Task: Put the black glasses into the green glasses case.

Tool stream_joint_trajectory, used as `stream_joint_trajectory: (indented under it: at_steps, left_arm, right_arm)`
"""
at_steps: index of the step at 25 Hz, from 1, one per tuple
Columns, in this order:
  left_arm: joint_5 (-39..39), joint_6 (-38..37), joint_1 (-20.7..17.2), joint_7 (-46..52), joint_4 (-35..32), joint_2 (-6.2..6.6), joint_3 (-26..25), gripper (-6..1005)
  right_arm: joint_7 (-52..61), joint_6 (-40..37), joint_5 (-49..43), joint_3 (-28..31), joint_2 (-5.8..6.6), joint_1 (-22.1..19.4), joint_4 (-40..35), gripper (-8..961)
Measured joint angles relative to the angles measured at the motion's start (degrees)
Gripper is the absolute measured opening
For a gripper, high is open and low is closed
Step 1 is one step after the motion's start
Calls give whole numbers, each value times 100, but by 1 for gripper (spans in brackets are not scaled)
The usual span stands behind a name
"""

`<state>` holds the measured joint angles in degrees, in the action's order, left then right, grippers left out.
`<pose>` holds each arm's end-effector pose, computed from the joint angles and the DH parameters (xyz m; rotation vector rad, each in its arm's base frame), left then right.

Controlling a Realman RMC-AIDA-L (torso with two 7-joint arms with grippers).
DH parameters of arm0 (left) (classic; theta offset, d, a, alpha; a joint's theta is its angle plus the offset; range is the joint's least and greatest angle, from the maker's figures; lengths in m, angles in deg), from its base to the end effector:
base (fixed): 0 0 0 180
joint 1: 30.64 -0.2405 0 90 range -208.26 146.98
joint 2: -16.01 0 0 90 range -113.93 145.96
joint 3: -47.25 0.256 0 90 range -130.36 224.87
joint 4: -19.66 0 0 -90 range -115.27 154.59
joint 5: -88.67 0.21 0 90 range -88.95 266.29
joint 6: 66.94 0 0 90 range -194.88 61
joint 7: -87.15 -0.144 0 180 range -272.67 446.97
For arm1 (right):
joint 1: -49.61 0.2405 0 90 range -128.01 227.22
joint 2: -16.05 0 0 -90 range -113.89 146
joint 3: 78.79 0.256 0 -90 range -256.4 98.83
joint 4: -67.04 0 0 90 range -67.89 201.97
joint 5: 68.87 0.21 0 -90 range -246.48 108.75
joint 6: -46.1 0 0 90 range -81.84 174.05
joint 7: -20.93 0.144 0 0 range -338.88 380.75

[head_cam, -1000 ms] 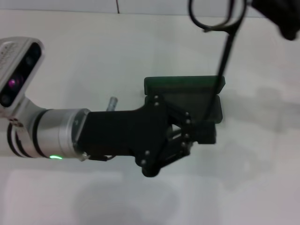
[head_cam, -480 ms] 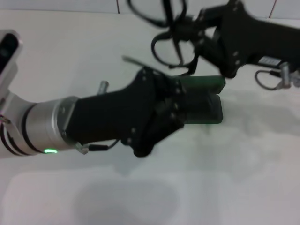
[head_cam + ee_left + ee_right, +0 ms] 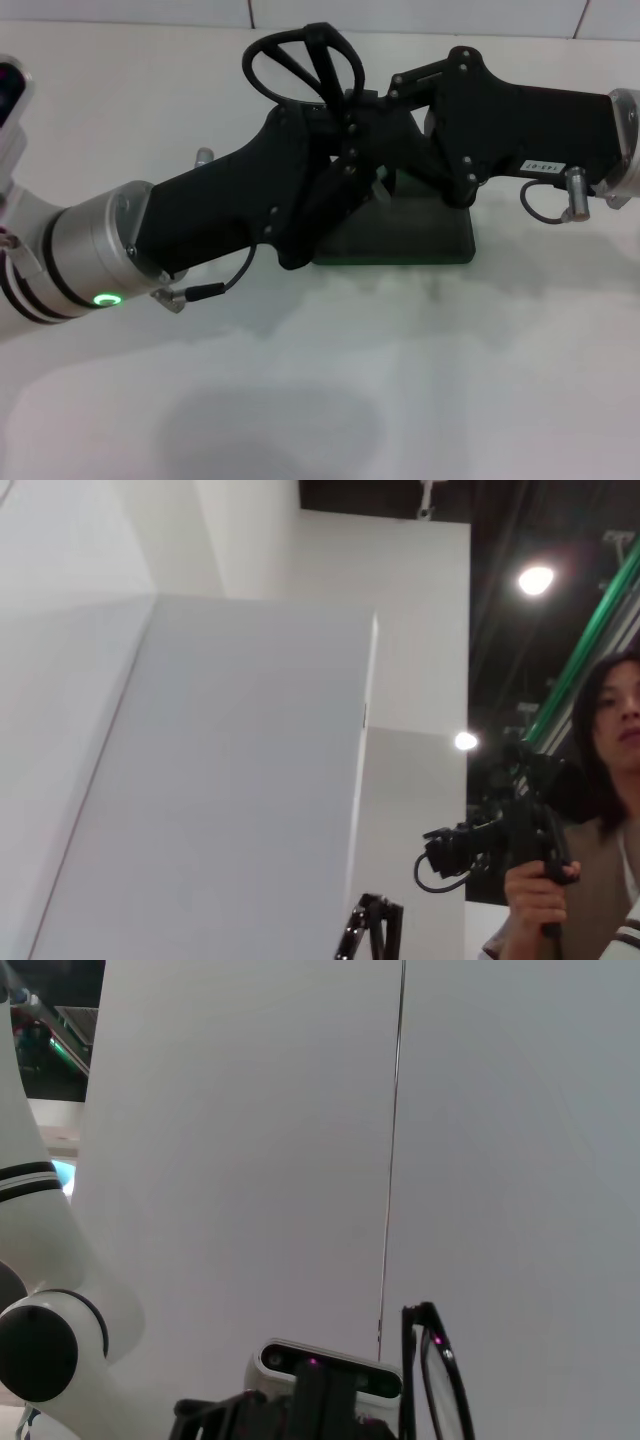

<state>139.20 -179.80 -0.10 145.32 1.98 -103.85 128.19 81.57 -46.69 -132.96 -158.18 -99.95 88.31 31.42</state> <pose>-0.1749 0.2677 -0.0176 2.4867 0.2150 1.8794 0.1179 0.3382 -0.0143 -2.7638 -0.2096 1.3597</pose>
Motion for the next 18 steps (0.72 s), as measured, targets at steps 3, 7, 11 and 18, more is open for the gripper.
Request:
stream_joint_trajectory:
  at_steps: [3, 7, 11, 18]
  left_arm:
    - [-3, 15, 1, 0, 1, 0, 0, 33]
    - [-10, 29, -12, -22, 5, -1, 0, 33]
    - [-13, 62, -27, -28, 9, -1, 0, 32]
    - [-16, 82, -102, -39, 19, 4, -1, 32]
  right_arm:
    - [-2, 9, -1, -5, 1, 5, 3, 53]
    - [-4, 27, -5, 7, 0, 7, 2, 54]
    - [-7, 58, -8, 30, 0, 0, -2, 54]
    - [4, 387, 5, 116, 37, -39, -47, 55]
